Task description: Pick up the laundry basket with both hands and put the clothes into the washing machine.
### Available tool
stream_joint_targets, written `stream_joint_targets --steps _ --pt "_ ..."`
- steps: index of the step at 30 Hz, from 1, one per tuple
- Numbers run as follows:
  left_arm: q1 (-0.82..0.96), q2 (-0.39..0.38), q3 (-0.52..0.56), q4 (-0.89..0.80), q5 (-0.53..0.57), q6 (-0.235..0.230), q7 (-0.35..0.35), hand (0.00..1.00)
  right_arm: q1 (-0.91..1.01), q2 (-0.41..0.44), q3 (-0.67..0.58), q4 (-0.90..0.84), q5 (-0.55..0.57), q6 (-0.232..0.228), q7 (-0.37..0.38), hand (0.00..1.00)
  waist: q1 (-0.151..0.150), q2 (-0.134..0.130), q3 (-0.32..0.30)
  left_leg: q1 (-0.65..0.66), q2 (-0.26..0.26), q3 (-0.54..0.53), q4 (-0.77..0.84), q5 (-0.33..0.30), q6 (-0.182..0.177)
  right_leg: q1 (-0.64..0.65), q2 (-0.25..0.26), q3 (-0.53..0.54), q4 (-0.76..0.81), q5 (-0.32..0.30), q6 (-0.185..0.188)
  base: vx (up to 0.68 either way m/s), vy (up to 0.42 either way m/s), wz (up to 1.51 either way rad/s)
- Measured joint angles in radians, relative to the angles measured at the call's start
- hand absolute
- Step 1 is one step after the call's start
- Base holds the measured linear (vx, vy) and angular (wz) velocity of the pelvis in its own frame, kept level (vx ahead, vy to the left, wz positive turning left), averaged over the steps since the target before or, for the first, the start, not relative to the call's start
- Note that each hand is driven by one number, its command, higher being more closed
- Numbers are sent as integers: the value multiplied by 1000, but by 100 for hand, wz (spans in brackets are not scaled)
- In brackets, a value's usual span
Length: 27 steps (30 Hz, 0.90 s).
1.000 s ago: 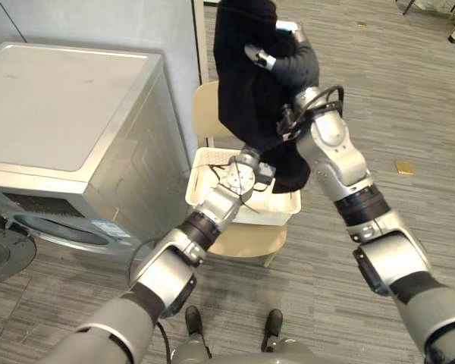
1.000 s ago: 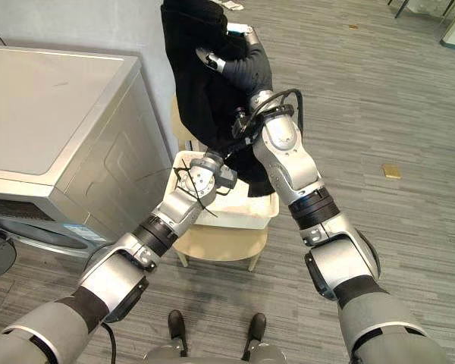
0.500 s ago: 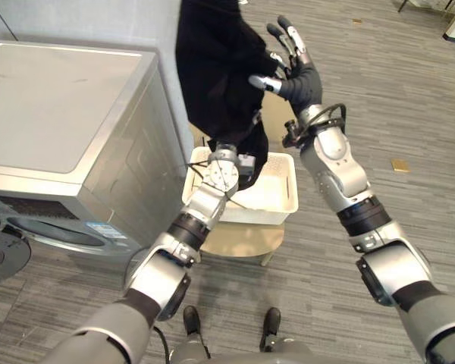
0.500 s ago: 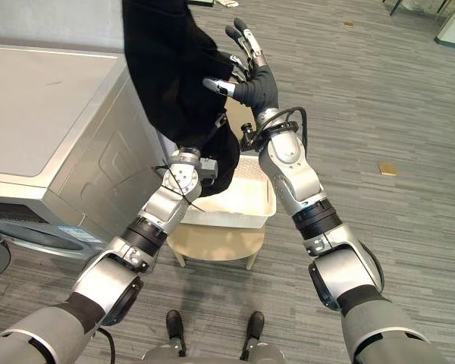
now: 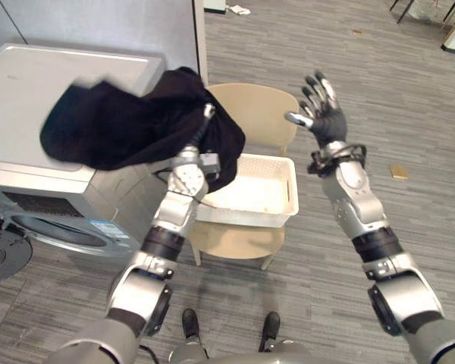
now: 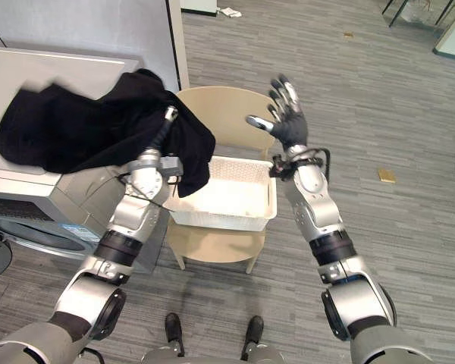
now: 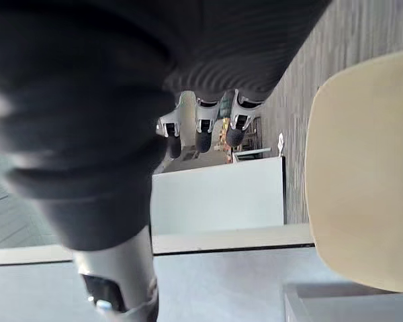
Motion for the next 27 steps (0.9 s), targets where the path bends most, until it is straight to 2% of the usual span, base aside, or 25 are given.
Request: stream_joint_targets --steps 3,5,6,9,11,13,14,15,16,17,18,19,20,21,22,23,24,25,27 --pt "87 28 107 -135 -1 -14 -21 100 49 -20 -57 -6 -13 13 3 0 7 3 -4 7 -1 -4 0 0 0 10 0 -3 0 -2 2 10 7 5" --pt "221 37 222 -271 -5 -33 -41 100 119 -21 -105 -5 -52 36 4 0 19 12 -15 22 -1 -10 0 -3 -4 29 1 -6 0 -17 9 3 4 7" --pt "240 38 237 -287 -8 -33 -41 100 127 -22 -107 -4 -56 37 5 0 21 14 -18 21 -1 -12 0 -4 -5 30 1 -7 0 -18 9 12 -4 13" --pt "407 30 365 -387 -37 -55 -44 100 180 -39 -117 27 -119 60 25 0 46 49 -31 9 1 -45 7 -3 -6 38 5 -38 1 -26 2 4 -8 32" --pt "492 -18 439 -415 -47 -65 -59 100 187 -49 -174 91 -221 88 22 0 77 87 -31 -26 3 -96 8 6 -19 33 9 -92 19 -43 1 -69 -17 68" --pt "532 -63 462 -425 -49 -65 -58 100 209 -60 -261 116 -315 119 11 0 85 122 -31 -62 18 -101 7 -22 -1 22 15 -146 82 -87 -2 -84 -40 113" --pt "548 -71 465 -431 -49 -64 -58 100 219 -60 -294 123 -356 126 -1 0 86 124 -31 -72 23 -89 10 -56 6 15 15 -156 103 -97 -6 -76 -60 165" --pt "582 -84 473 -443 -48 -65 -59 100 244 -59 -368 135 -429 144 -17 0 81 99 -31 -110 19 -11 60 -134 59 5 -18 -177 108 -126 -30 -55 11 148" --pt "631 -106 487 -457 -48 -66 -60 100 260 -55 -444 138 -505 165 -40 0 96 86 -24 -157 29 68 220 -162 110 4 -57 -221 138 -136 -38 -12 40 126" --pt "660 -117 493 -458 -48 -65 -61 100 270 -57 -478 139 -539 175 -49 0 109 90 -24 -160 39 105 312 -155 121 2 -67 -232 165 -142 -34 69 54 93" --pt "725 -145 505 -475 -48 -63 -63 100 299 -64 -544 136 -603 193 -65 0 107 127 -32 -147 54 146 371 -120 129 10 -69 -262 225 -165 -21 84 42 104" --pt "746 -164 502 -487 -46 -62 -73 100 349 -65 -601 136 -654 205 -86 0 103 132 -34 -144 40 151 342 -96 137 24 -81 -313 248 -185 -18 -12 23 157" --pt "763 -178 505 -504 -45 -63 -84 100 419 -56 -675 138 -715 230 -94 0 100 112 -38 -123 -4 119 212 -6 127 30 -88 -354 224 -202 -19 -71 44 149" --pt "768 -186 510 -510 -42 -63 -85 100 441 -49 -710 143 -753 241 -91 0 98 99 -33 -116 -7 123 188 -38 155 43 -101 -398 210 -194 -24 -50 21 155" --pt "773 -195 513 -510 -39 -55 -87 100 488 -25 -779 161 -821 264 -91 0 93 97 -31 -118 14 213 273 -126 173 52 -107 -471 208 -184 -29 -1 38 169" --pt "783 -204 511 -509 -37 -50 -107 100 539 -12 -806 209 -860 280 -91 0 73 95 -27 -90 31 295 313 -182 136 73 -121 -543 217 -176 -19 4 42 172" --pt "791 -209 506 -510 -32 -49 -114 100 563 -9 -810 242 -871 285 -88 0 62 100 -26 -70 35 315 305 -198 111 87 -122 -574 222 -174 -16 -26 76 158" --pt "804 -217 499 -507 -30 -48 -141 100 601 14 -816 311 -882 298 -61 0 54 103 -24 -53 20 301 268 -199 105 111 -127 -618 224 -170 -8 -73 79 110" --pt "831 -218 488 -500 -30 -46 -173 100 649 71 -810 428 -897 298 -9 0 59 90 -16 -53 -5 259 264 -202 106 145 -140 -658 225 -162 8 -149 81 94"
